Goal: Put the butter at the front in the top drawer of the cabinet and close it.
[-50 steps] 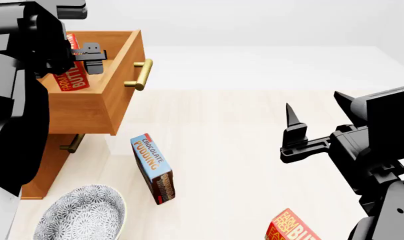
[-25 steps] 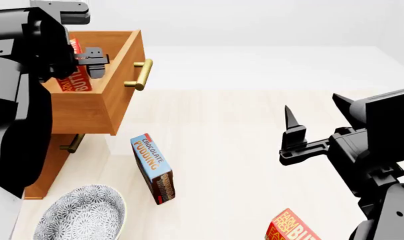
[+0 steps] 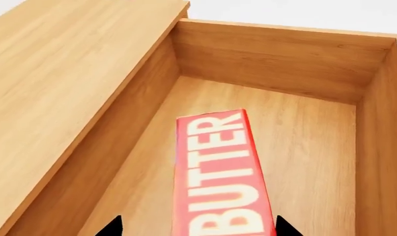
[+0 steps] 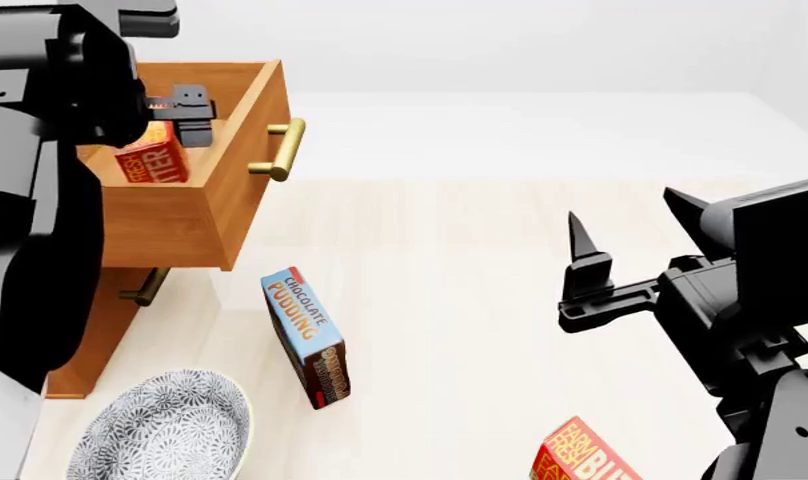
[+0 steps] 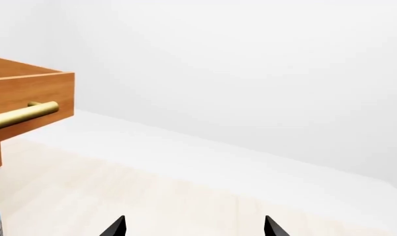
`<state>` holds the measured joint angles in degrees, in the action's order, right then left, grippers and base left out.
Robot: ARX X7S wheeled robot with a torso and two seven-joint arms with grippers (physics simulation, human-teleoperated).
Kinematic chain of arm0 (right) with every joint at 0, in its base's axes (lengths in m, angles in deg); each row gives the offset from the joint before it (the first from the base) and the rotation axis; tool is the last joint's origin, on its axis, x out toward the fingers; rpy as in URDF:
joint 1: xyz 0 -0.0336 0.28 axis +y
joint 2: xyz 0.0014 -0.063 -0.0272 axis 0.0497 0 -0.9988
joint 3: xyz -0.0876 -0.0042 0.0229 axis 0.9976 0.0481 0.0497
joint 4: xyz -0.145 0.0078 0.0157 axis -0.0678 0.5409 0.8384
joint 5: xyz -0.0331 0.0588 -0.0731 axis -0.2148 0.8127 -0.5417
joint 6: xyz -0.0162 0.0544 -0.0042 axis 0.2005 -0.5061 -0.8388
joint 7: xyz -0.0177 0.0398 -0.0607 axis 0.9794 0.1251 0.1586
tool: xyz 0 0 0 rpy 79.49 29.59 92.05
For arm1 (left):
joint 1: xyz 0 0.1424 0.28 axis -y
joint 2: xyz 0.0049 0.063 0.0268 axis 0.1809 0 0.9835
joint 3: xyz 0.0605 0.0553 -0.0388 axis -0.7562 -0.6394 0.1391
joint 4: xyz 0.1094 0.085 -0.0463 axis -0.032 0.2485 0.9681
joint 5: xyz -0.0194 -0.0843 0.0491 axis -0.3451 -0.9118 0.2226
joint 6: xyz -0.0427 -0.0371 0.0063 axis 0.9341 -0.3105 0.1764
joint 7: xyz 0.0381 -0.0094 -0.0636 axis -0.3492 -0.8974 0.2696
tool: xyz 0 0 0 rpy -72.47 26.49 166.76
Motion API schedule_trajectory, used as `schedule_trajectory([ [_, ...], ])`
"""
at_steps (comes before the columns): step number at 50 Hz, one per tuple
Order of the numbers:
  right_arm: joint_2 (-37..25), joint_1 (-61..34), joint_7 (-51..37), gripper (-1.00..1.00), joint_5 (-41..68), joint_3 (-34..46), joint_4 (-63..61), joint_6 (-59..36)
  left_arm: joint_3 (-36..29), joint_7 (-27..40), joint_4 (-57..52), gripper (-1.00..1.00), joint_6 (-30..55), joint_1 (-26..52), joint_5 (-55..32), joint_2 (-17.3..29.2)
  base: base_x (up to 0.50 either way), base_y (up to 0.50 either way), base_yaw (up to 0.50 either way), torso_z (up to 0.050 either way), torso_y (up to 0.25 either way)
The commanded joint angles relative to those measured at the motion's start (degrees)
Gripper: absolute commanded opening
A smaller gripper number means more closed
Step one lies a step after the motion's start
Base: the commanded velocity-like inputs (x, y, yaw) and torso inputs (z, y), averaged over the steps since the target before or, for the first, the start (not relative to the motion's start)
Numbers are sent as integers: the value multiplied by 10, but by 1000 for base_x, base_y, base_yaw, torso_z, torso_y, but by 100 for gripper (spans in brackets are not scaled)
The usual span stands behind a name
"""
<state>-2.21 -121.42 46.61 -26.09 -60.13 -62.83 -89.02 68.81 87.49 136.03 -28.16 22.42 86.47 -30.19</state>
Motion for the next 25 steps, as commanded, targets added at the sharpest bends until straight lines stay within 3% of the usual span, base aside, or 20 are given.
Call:
schedule_trajectory([
  [1,-2,-2,-2,100,5,1,0,-1,-11,-16,0,100,-14,13,1,-6,0,0,0,0,0],
  [25,2,3,-11,100,23,-8,7,15,-90,-82,0,100,-92,68,3,-41,0,0,0,0,0],
])
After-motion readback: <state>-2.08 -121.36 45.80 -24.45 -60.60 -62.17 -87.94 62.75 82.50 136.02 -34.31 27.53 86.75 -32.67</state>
